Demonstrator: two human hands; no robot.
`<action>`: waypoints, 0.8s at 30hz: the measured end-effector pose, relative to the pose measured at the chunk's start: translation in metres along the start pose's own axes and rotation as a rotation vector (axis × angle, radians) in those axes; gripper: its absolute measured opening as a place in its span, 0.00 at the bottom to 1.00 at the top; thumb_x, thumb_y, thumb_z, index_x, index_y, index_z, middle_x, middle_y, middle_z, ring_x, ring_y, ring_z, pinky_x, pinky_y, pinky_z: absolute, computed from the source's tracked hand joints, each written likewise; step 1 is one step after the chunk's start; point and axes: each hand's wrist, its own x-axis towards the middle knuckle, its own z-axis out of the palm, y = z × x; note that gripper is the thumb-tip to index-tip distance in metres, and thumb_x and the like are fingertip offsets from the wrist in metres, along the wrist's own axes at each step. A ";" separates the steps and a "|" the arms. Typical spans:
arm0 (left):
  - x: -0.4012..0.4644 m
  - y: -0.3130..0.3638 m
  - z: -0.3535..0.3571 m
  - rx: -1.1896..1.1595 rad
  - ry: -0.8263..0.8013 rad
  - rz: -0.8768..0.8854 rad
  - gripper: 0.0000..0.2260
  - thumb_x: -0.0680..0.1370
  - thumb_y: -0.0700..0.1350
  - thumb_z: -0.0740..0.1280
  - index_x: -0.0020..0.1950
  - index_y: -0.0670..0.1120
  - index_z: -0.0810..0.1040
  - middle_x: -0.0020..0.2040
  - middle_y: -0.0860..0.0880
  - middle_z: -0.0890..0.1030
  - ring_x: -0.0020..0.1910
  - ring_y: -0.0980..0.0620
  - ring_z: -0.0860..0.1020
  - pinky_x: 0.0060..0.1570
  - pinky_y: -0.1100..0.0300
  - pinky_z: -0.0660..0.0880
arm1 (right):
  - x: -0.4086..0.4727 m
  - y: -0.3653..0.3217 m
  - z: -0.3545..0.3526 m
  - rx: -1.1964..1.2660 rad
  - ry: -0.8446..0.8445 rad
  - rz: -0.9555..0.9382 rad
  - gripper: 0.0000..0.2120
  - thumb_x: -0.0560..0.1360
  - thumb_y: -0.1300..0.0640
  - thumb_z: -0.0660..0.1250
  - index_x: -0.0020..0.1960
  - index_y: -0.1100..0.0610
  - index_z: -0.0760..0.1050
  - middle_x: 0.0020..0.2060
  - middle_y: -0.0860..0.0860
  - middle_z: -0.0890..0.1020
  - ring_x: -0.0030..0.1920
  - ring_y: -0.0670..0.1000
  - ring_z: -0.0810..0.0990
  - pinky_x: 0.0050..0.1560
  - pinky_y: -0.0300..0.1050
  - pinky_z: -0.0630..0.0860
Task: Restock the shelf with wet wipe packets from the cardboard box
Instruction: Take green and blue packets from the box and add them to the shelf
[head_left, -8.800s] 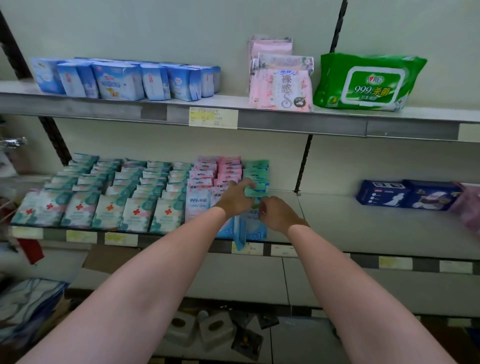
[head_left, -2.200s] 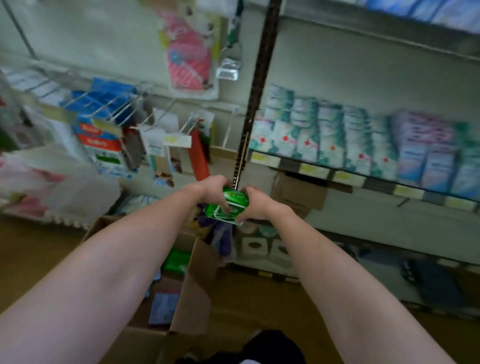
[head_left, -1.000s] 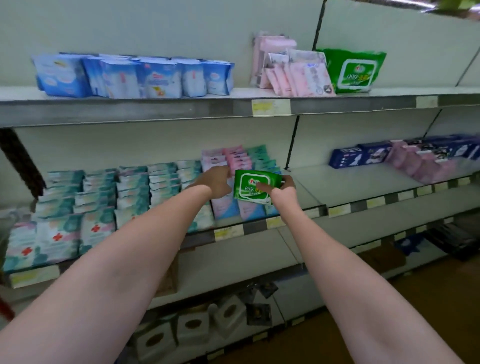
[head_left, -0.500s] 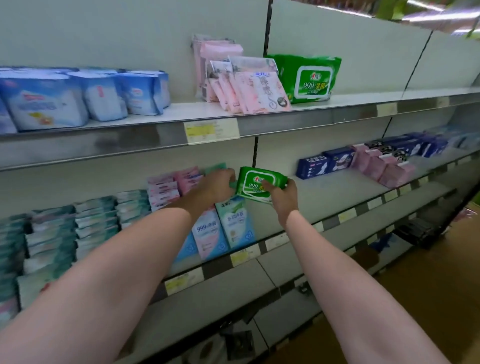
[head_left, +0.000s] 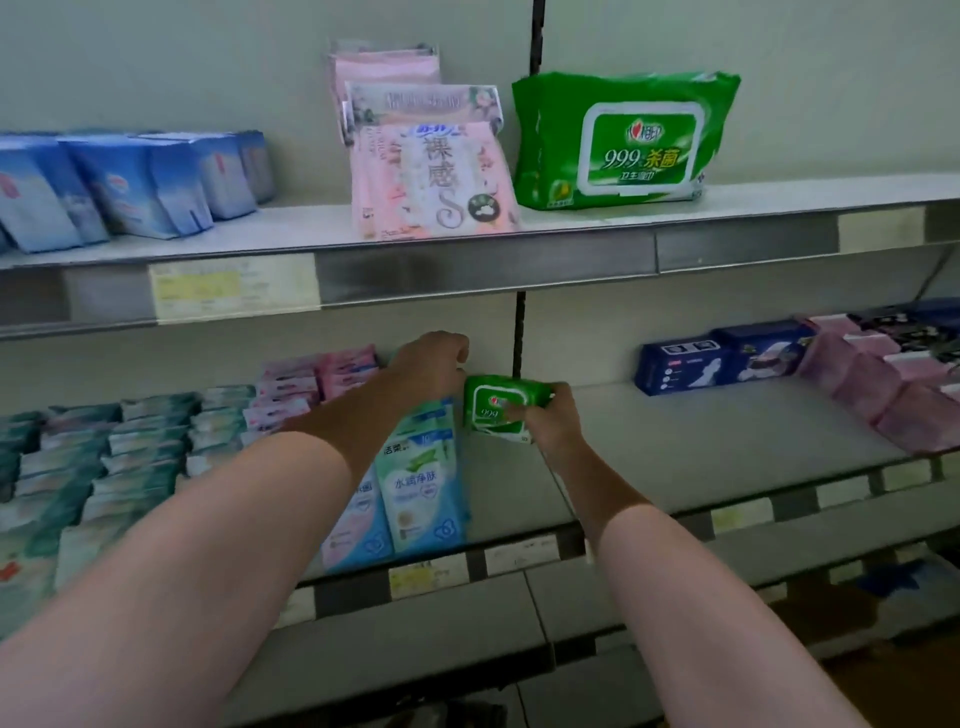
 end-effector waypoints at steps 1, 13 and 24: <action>0.000 -0.001 0.002 0.008 -0.005 -0.018 0.11 0.74 0.43 0.68 0.56 0.45 0.77 0.53 0.44 0.79 0.51 0.44 0.76 0.51 0.53 0.74 | 0.004 0.004 0.004 -0.078 -0.073 0.002 0.31 0.64 0.59 0.82 0.60 0.57 0.67 0.55 0.55 0.79 0.53 0.56 0.80 0.54 0.55 0.81; -0.007 0.001 0.015 0.125 0.062 -0.100 0.04 0.76 0.42 0.65 0.47 0.41 0.74 0.50 0.39 0.74 0.50 0.41 0.74 0.49 0.49 0.74 | 0.045 0.013 0.024 -0.482 -0.116 -0.020 0.31 0.72 0.59 0.75 0.70 0.51 0.66 0.61 0.58 0.66 0.54 0.63 0.77 0.54 0.59 0.81; -0.014 0.004 0.009 0.091 -0.006 -0.161 0.06 0.77 0.41 0.63 0.41 0.45 0.69 0.45 0.43 0.75 0.45 0.43 0.75 0.46 0.48 0.76 | 0.059 -0.003 0.041 -0.288 -0.007 0.065 0.27 0.76 0.66 0.68 0.70 0.63 0.61 0.68 0.62 0.66 0.63 0.61 0.72 0.52 0.45 0.72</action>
